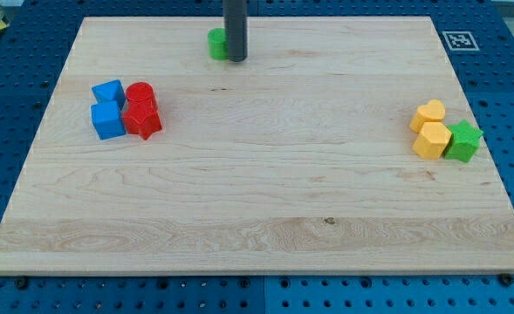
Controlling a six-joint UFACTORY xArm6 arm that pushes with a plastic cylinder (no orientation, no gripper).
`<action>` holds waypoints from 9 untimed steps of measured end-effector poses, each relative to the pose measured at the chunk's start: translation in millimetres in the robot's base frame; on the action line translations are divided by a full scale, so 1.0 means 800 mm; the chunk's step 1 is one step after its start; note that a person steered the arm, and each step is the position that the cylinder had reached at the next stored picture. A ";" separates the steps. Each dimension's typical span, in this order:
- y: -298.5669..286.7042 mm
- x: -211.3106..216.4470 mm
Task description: Push the green circle to the top left
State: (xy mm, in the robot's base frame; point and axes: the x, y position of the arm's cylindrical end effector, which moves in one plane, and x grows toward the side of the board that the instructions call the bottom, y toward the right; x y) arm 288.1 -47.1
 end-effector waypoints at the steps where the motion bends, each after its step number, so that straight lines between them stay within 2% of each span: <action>1: 0.062 -0.026; 2: 0.051 -0.035; 3: -0.023 -0.032; 4: -0.064 -0.030; 5: -0.037 0.008; 7: -0.120 -0.016; 8: -0.132 -0.019; 9: -0.067 -0.019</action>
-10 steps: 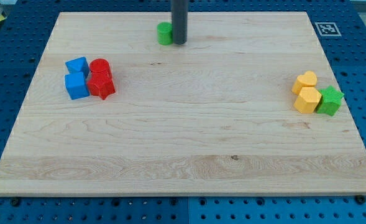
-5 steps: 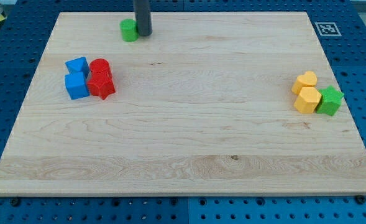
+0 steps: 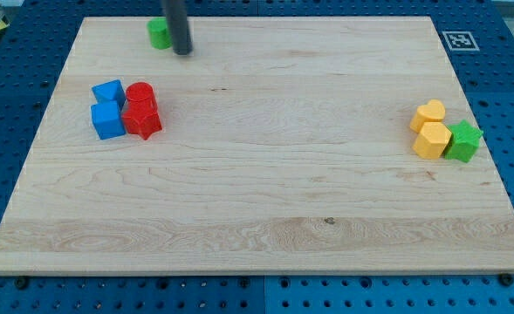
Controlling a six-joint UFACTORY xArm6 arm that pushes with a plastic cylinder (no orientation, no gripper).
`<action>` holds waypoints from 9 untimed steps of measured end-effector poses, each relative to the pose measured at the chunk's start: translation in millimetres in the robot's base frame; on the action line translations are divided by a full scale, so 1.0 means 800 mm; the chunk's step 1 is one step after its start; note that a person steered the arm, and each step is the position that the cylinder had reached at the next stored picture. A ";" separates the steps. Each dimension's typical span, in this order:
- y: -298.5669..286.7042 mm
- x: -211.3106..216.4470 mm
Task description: Push the green circle to the top left
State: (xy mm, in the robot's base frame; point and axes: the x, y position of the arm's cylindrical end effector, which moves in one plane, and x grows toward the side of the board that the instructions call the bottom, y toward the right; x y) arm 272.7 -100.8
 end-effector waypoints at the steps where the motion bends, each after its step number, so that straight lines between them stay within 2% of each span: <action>1: -0.034 -0.008; 2: -0.062 -0.008; 3: 0.008 -0.007; 4: -0.003 -0.038; 5: -0.054 -0.053; 6: -0.077 -0.052; 7: -0.048 -0.032; 9: -0.102 -0.013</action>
State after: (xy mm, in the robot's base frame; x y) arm 261.9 -182.8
